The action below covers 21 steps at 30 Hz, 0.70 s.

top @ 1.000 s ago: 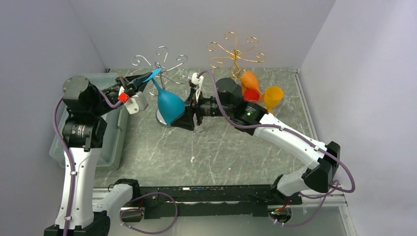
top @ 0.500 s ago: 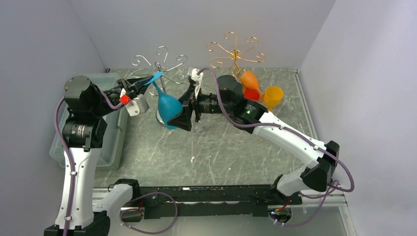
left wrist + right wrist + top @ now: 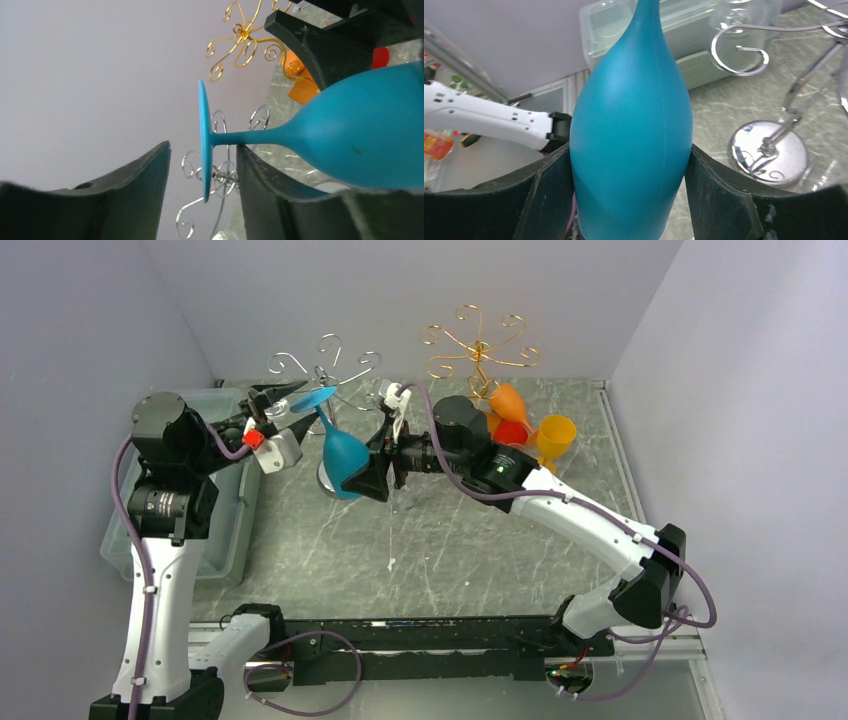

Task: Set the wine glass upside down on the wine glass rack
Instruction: Turn the wine glass upside down at the wine rack.

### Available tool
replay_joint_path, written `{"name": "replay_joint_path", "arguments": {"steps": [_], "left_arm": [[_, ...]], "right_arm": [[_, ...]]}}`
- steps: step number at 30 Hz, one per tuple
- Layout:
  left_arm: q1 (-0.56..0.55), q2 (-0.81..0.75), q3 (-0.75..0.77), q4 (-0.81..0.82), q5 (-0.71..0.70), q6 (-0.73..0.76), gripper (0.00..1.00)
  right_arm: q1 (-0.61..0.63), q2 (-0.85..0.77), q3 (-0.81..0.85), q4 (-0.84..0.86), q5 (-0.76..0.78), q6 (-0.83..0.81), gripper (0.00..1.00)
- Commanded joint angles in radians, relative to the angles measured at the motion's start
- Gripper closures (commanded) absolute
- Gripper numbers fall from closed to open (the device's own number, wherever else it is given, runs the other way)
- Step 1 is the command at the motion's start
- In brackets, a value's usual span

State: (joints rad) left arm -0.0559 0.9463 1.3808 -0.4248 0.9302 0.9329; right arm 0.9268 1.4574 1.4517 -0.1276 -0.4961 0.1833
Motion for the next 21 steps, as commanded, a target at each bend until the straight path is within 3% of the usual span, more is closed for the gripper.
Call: {"name": "replay_joint_path", "arguments": {"steps": [1, 3, 6, 16, 21], "left_arm": [[-0.002, -0.015, 0.016, 0.061, 0.009, -0.063, 0.29], [-0.002, -0.011, 0.025, 0.049, -0.016, -0.099, 0.14], [-0.002, 0.008, 0.072, -0.034, -0.052, -0.131, 0.06], [-0.002, 0.012, 0.097, -0.207, -0.11, -0.168, 0.1], [-0.002, 0.028, 0.118, -0.271, -0.133, -0.179, 0.18]], "right_arm": [[-0.014, -0.051, -0.008, 0.004, 0.098, -0.061, 0.46], [-0.028, -0.072, -0.021, -0.001, 0.154, -0.08, 0.47], [-0.06, -0.11, -0.057, 0.0, 0.217, -0.1, 0.48], [-0.165, -0.148, -0.181, 0.063, 0.29, -0.129, 0.49], [-0.176, -0.114, -0.212, 0.095, 0.318, -0.151, 0.49]]}}
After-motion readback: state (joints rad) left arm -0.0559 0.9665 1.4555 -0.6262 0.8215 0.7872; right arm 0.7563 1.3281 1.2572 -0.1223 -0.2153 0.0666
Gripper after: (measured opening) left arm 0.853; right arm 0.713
